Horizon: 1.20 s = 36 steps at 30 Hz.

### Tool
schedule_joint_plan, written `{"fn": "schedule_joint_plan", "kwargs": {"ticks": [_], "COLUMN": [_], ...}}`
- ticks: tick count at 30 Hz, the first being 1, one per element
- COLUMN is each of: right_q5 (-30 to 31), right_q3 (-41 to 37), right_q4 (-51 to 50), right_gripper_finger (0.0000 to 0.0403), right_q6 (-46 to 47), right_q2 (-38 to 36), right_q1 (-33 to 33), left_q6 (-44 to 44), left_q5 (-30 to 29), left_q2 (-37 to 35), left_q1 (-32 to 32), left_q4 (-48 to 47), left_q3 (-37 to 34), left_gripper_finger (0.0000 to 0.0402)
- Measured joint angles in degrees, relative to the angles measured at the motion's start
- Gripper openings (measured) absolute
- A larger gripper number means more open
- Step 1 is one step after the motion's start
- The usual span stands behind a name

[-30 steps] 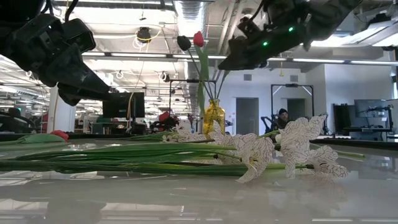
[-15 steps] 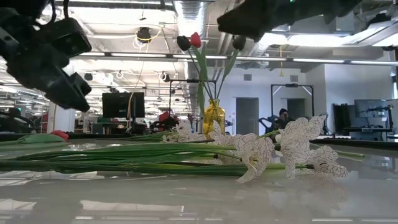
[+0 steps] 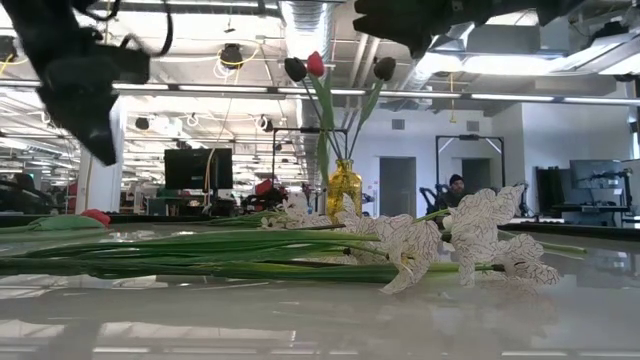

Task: Sort flowers into vase by color
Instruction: Put the red flower into the yellow vase

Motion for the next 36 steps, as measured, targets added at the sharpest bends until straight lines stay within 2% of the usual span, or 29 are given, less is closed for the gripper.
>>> {"fn": "schedule_joint_plan", "kwargs": {"ticks": [5, 7, 17, 27, 36], "right_q5": [0.0, 0.0, 0.0, 0.0, 0.0], "right_q3": [0.0, 0.0, 0.0, 0.0, 0.0], "right_q4": [0.0, -0.1, -2.4, -2.8, -3.1], "right_gripper_finger": [0.0196, 0.0196, 0.0196, 0.0196, 0.0196], "right_q6": [0.0, 0.0, 0.0, 0.0, 0.0], "right_q2": [0.0, 0.0, 0.0, 0.0, 0.0], "right_q1": [0.8, 0.8, 0.3, 0.3, 0.3], "left_q6": [-14.3, -17.0, -12.3, -1.5, 1.9], "left_q5": [-2.2, -1.6, -1.4, 4.5, 6.7], "left_q2": [0.3, 0.2, 3.0, 3.7, 3.7], "left_q1": [2.2, 3.2, 7.8, 19.9, 22.9], "left_q4": [-13.7, -15.3, -11.1, -4.5, -3.0], "left_q3": [-1.4, -2.8, -4.8, -11.4, -12.5], "left_gripper_finger": [0.0126, 0.0126, 0.0126, 0.0126, 0.0125]}}
